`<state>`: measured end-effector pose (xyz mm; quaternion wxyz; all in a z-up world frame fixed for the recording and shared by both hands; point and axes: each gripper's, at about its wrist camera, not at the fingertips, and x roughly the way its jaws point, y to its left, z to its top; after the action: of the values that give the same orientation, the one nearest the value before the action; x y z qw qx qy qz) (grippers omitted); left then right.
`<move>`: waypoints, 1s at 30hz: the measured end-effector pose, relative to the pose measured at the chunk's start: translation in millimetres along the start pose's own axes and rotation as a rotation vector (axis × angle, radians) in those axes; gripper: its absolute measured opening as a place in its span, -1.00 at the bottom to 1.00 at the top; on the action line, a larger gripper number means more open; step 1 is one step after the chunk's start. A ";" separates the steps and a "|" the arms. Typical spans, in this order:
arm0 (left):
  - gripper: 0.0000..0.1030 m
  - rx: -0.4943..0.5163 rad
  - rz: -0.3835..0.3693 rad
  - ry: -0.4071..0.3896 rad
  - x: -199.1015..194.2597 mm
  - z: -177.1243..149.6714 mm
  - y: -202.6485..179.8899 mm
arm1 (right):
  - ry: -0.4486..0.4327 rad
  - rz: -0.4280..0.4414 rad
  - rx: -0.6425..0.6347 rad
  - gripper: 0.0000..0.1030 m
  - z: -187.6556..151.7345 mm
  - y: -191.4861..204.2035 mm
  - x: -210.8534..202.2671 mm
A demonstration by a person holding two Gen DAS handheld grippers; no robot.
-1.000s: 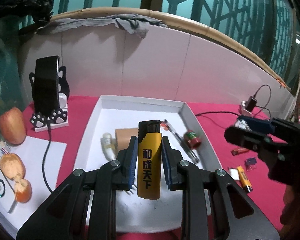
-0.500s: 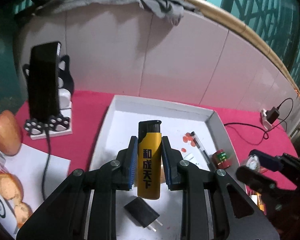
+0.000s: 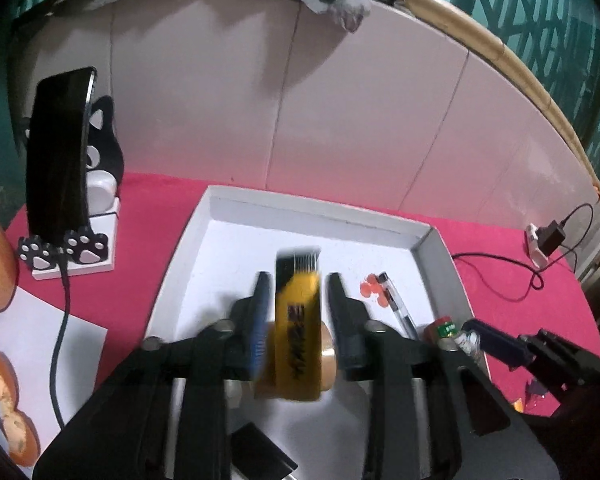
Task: Organize rigid objects
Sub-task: 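Open both grippers to drop the lighter and badge into the tray, then grasp the blue binder clip with the right gripper while the left grasps the yellow battery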
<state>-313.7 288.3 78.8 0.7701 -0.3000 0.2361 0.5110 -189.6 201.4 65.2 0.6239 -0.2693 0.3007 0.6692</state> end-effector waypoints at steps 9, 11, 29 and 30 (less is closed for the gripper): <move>0.99 -0.059 0.103 -0.133 -33.0 0.9 11.8 | -0.044 -0.027 -0.025 0.69 -6.2 2.3 -10.4; 0.99 -0.063 0.123 -0.157 -42.4 -2.0 13.0 | -0.058 -0.036 -0.027 0.69 -9.5 0.9 -17.0; 0.99 0.043 0.075 -0.196 -91.7 -39.7 -40.3 | -0.198 -0.068 0.099 1.00 -37.4 -54.8 -93.5; 0.99 0.050 0.056 -0.195 -94.6 -42.8 -44.3 | -0.208 -0.084 0.114 1.00 -40.9 -64.5 -101.0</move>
<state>-309.6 184.0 121.7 0.7821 -0.2227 0.1808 0.5531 -118.2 105.9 107.6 0.6936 -0.1749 0.2601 0.6486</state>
